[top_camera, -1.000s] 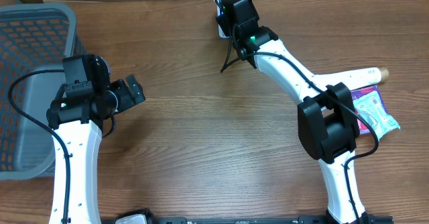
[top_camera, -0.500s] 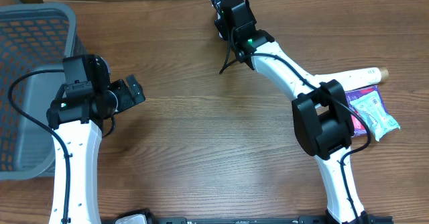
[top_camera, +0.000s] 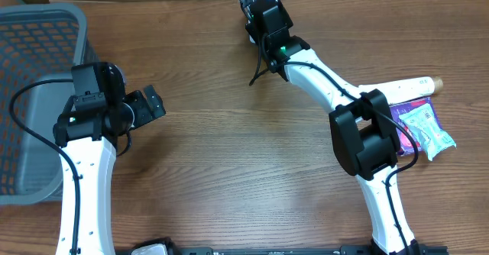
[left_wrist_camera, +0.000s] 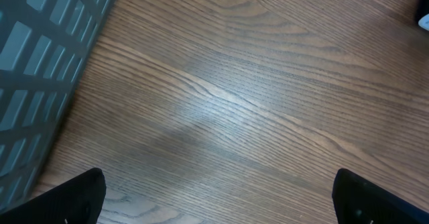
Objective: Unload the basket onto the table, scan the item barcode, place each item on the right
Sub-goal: 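Hold the green tea carton against the white scanner's face, then carry the green tea carton right and release it on the tube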
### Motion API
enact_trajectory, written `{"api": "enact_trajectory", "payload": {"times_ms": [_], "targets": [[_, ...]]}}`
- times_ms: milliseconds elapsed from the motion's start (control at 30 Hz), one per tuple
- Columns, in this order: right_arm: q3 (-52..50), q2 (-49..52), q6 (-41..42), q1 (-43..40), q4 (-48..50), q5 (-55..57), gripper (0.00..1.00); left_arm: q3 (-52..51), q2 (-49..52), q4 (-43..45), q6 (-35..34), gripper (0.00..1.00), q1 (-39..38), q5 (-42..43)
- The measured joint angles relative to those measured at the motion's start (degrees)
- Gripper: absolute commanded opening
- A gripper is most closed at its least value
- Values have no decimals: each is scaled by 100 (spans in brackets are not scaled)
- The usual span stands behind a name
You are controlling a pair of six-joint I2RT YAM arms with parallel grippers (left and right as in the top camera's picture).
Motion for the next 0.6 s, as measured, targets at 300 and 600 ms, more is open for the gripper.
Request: {"api": "enact_trajectory", "payload": {"times_ms": [300,600], "targets": [[-4,-671,184,651,-1462,247,4,0,0,7,0,100,0,-2],[39,-3392,2752,791,-4828,-105,4,0,0,-2,0,99,0,0]]}}
